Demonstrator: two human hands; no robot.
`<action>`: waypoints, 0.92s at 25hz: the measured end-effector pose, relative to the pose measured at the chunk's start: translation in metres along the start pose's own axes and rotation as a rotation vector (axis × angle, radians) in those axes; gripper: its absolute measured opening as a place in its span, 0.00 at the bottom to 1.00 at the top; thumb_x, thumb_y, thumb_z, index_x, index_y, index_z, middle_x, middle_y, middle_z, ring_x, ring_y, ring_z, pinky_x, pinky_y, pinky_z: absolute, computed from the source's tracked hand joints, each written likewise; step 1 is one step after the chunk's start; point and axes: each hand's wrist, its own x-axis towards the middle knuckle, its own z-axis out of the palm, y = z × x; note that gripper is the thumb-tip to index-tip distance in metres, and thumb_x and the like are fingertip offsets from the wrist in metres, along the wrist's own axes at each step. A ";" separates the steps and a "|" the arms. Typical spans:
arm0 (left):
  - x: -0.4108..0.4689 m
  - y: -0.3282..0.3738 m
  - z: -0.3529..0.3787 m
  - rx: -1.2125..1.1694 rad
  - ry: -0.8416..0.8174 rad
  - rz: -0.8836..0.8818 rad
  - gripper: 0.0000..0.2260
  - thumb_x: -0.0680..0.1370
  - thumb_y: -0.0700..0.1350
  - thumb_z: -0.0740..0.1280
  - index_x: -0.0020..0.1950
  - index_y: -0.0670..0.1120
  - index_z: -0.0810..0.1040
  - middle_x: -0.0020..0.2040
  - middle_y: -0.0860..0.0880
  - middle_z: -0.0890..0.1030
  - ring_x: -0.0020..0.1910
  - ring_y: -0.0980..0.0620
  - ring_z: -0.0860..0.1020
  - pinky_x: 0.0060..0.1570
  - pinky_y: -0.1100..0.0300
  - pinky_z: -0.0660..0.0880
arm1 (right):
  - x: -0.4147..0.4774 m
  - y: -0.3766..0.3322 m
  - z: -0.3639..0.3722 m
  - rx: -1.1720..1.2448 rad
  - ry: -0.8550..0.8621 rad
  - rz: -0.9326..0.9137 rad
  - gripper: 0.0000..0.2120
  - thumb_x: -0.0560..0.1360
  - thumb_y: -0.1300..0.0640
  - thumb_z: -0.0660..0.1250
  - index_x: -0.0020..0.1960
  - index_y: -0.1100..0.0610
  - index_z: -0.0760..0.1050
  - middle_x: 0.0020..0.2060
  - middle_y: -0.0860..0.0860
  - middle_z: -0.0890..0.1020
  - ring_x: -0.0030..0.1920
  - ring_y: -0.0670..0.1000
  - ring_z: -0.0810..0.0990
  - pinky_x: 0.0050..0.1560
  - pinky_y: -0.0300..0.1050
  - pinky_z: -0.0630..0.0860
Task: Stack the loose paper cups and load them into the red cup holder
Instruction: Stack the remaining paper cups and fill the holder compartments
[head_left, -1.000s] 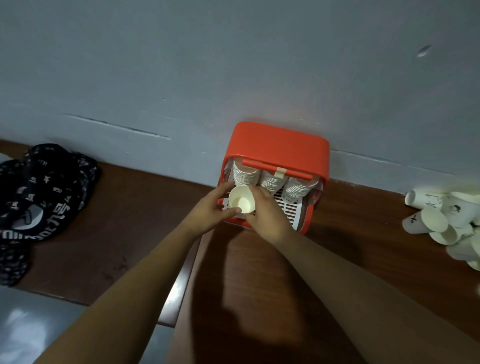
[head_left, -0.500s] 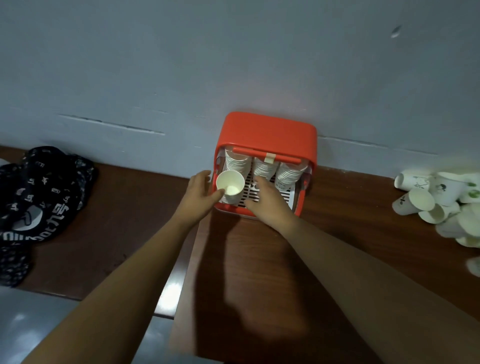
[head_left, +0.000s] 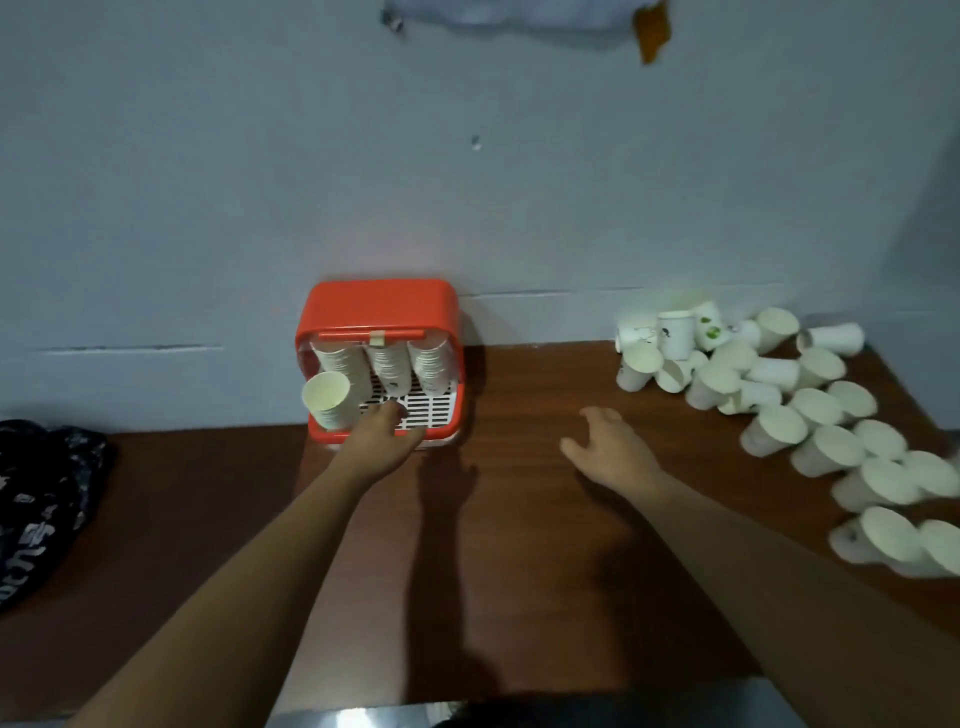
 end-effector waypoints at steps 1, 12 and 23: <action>-0.003 0.030 0.016 0.022 -0.012 0.032 0.18 0.77 0.51 0.69 0.61 0.41 0.77 0.60 0.41 0.78 0.58 0.43 0.77 0.57 0.54 0.72 | -0.016 0.030 -0.017 0.007 0.032 0.018 0.31 0.76 0.40 0.62 0.74 0.54 0.63 0.69 0.55 0.69 0.65 0.56 0.73 0.64 0.55 0.72; -0.078 0.369 0.215 0.065 -0.225 0.476 0.18 0.77 0.55 0.67 0.63 0.47 0.76 0.57 0.49 0.75 0.55 0.51 0.76 0.52 0.58 0.72 | -0.191 0.329 -0.173 0.112 0.348 0.331 0.19 0.72 0.42 0.65 0.56 0.53 0.72 0.50 0.50 0.77 0.49 0.53 0.78 0.49 0.52 0.77; -0.062 0.465 0.374 0.233 -0.504 0.615 0.27 0.69 0.61 0.71 0.61 0.47 0.75 0.56 0.51 0.78 0.54 0.53 0.77 0.53 0.54 0.76 | -0.202 0.455 -0.142 0.206 0.295 0.527 0.34 0.70 0.45 0.73 0.71 0.55 0.66 0.68 0.55 0.70 0.68 0.56 0.71 0.67 0.52 0.71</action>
